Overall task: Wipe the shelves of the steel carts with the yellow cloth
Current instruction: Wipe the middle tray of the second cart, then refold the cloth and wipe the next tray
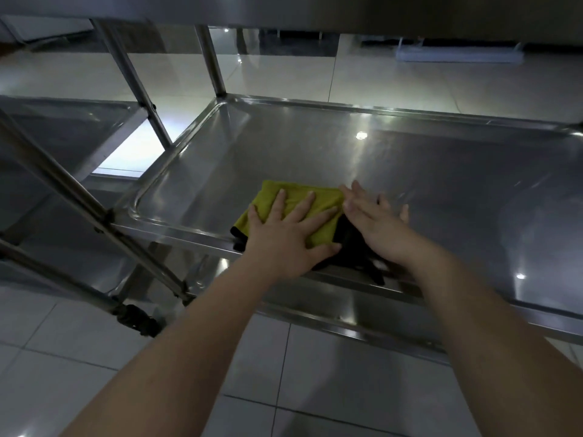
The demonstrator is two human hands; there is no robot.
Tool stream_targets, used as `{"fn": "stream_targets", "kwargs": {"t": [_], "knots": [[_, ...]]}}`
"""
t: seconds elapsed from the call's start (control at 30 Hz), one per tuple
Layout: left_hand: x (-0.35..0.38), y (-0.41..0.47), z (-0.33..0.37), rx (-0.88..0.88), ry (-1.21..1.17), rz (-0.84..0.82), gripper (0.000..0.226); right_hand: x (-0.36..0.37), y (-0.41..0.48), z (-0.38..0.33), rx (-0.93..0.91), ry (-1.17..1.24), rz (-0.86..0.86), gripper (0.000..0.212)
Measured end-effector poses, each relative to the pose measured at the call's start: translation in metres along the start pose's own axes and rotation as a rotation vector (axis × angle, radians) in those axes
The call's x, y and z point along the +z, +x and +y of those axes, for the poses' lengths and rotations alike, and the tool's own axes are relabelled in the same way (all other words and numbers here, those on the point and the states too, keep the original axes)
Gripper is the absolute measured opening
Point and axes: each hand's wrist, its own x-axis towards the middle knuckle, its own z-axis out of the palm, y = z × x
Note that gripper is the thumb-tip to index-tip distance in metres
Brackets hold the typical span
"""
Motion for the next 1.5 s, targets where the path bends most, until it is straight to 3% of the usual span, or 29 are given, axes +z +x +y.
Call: {"fn": "stream_targets", "kwargs": {"t": [0.13, 0.27, 0.43, 0.57, 0.77, 0.9, 0.97, 1.03, 1.13, 1.23, 1.33, 1.5], "knots": [[-0.015, -0.012, -0.093, -0.171, 0.052, -0.007, 0.079, 0.005, 0.006, -0.006, 0.045, -0.083, -0.036, 0.059], [-0.035, -0.027, -0.18, -0.415, 0.055, -0.061, 0.078, 0.009, 0.009, -0.005, 0.025, -0.076, -0.016, 0.088], [-0.041, -0.026, -0.184, -0.558, 0.03, -0.106, 0.07, 0.008, 0.009, -0.006, 0.05, 0.006, -0.016, 0.094], [-0.029, -0.024, -0.113, -0.428, 0.071, -0.105, 0.068, -0.005, 0.003, -0.003, 0.039, 0.141, -0.039, 0.098], [0.003, -0.022, 0.049, -0.014, 0.043, -0.054, 0.07, -0.012, -0.007, 0.004, 0.156, 0.546, -0.104, 0.087], [0.001, -0.016, 0.091, 0.034, 0.042, -0.16, 0.065, -0.024, -0.016, 0.004, 0.007, 0.666, 0.018, 0.052], [-0.006, -0.019, 0.082, 0.065, -0.074, -0.171, 0.055, -0.025, -0.022, 0.005, -0.073, 0.515, 0.154, 0.046], [-0.015, -0.022, 0.062, 0.106, -0.289, -0.139, 0.045, -0.023, -0.028, 0.007, -0.175, 0.208, 0.27, 0.045], [-0.025, -0.025, 0.03, 0.192, -0.524, -0.019, 0.038, -0.013, -0.036, 0.004, -0.331, -0.021, 0.28, 0.038], [-0.023, -0.026, 0.002, 0.163, -0.465, 0.098, 0.047, 0.005, -0.042, 0.004, -0.345, -0.106, 0.261, 0.029], [-0.023, -0.018, -0.007, 0.101, -0.447, 0.097, 0.048, 0.011, -0.037, 0.005, -0.272, -0.095, 0.388, 0.022], [-0.028, 0.009, 0.002, 0.067, -0.412, 0.076, 0.048, 0.005, -0.014, -0.006, -0.2, -0.159, 0.378, 0.031]]}}
